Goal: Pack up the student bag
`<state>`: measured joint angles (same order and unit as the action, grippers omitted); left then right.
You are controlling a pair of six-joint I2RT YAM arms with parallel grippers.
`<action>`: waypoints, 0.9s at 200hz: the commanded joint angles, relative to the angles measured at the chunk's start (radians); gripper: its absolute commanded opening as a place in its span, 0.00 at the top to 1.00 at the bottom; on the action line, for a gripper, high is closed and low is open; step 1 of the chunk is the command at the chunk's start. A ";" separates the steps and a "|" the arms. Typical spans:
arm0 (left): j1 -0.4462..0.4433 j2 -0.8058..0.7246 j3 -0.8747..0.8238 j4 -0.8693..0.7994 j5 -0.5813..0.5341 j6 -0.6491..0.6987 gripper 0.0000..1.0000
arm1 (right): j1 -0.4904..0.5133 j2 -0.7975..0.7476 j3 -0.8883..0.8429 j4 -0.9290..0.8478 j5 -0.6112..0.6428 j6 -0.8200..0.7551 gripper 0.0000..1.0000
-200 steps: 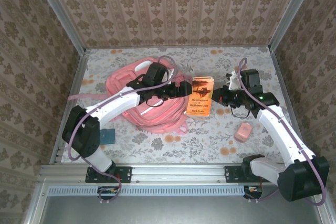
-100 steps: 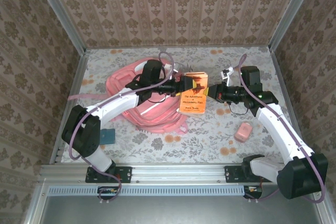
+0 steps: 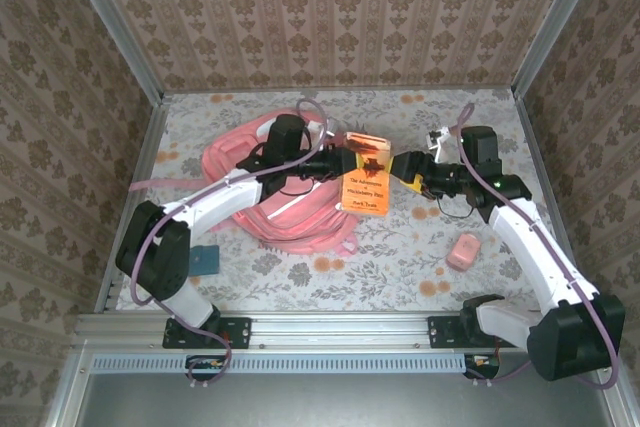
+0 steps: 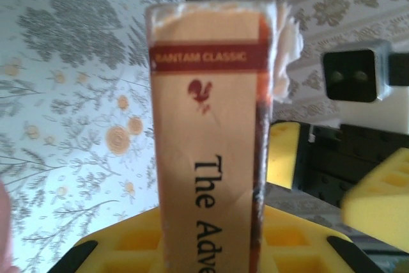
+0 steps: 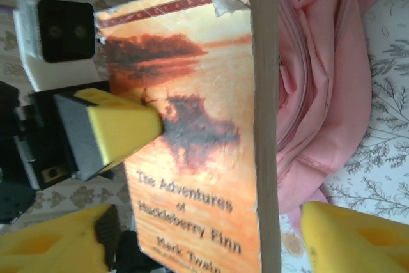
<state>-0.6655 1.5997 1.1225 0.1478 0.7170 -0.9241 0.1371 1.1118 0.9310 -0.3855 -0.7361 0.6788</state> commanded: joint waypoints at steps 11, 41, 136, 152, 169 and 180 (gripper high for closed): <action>0.030 -0.103 -0.033 0.019 -0.174 -0.042 0.78 | -0.001 -0.053 -0.125 0.210 0.004 0.205 0.13; 0.033 -0.148 -0.049 0.019 -0.327 -0.083 0.78 | 0.037 -0.060 -0.235 0.440 -0.002 0.421 0.09; -0.024 -0.164 -0.115 0.237 -0.569 -0.348 0.77 | 0.235 0.022 -0.326 0.859 0.179 0.829 0.00; -0.036 -0.166 -0.128 0.264 -0.602 -0.388 0.77 | 0.250 0.052 -0.330 0.934 0.202 0.889 0.00; -0.053 -0.166 -0.137 0.289 -0.634 -0.423 0.78 | 0.263 0.097 -0.329 1.022 0.214 0.957 0.00; -0.062 -0.166 -0.142 0.308 -0.654 -0.440 0.78 | 0.270 0.124 -0.320 1.061 0.221 0.993 0.00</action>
<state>-0.7090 1.4574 0.9897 0.3317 0.1406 -1.2831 0.3916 1.1889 0.6117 0.5053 -0.5694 1.5318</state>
